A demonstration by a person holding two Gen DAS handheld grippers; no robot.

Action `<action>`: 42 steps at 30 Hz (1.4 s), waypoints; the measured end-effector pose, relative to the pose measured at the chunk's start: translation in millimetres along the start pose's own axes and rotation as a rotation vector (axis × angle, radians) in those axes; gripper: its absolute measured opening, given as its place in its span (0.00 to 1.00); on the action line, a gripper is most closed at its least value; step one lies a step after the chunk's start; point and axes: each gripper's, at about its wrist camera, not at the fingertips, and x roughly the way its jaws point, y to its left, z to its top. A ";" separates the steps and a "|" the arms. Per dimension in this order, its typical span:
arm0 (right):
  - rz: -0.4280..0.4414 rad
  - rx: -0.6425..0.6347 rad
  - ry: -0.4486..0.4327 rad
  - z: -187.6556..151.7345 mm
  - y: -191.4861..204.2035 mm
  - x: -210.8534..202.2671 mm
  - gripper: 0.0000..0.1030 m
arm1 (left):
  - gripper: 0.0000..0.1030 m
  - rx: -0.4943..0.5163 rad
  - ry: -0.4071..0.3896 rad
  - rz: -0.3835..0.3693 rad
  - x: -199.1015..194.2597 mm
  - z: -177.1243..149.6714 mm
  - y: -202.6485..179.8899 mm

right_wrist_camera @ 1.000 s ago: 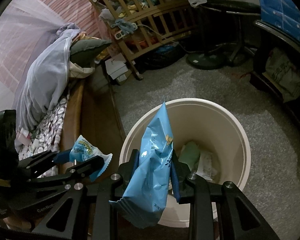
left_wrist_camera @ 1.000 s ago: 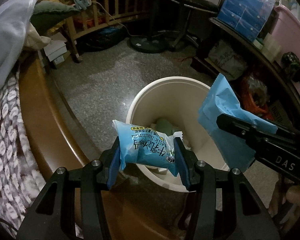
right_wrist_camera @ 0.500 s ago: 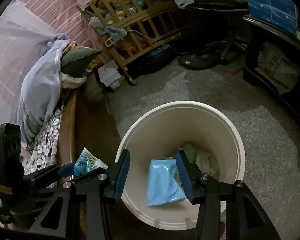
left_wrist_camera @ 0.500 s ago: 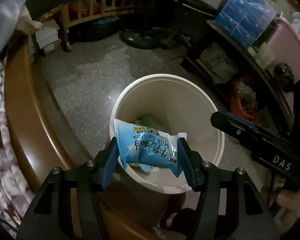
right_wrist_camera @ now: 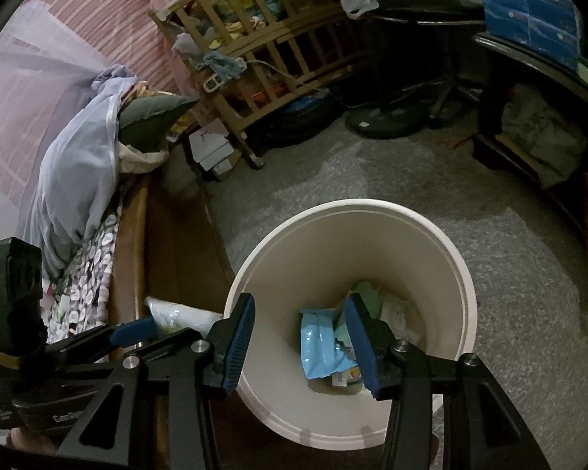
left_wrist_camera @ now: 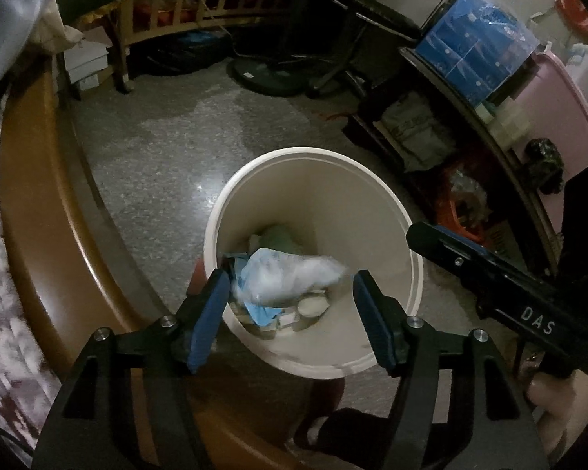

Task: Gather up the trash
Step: 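Open the right tool to drop the wrapper while the left tool releases the candy packet, then move both open tools back to the trash on the blanket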

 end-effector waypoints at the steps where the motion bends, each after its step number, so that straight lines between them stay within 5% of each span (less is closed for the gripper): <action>1: 0.000 0.003 -0.004 0.0 -0.6 -0.7 0.45 | 0.63 -0.002 0.000 0.000 0.1 0.3 -0.1; 8: -0.009 -0.025 0.005 -1.7 4.5 1.5 0.46 | 0.63 -0.015 -0.009 0.061 -8.6 -1.2 8.1; 18: -0.079 -0.149 -0.021 -9.9 30.5 1.1 0.46 | 0.63 0.037 -0.094 0.266 -56.0 -12.1 37.9; 28: -0.184 -0.343 -0.043 -25.5 82.8 4.7 0.47 | 0.63 -0.003 -0.160 0.375 -114.5 -34.8 95.2; 42: -0.138 -0.496 -0.077 -41.9 179.0 9.5 0.49 | 0.63 -0.180 -0.227 0.472 -194.4 -87.4 200.2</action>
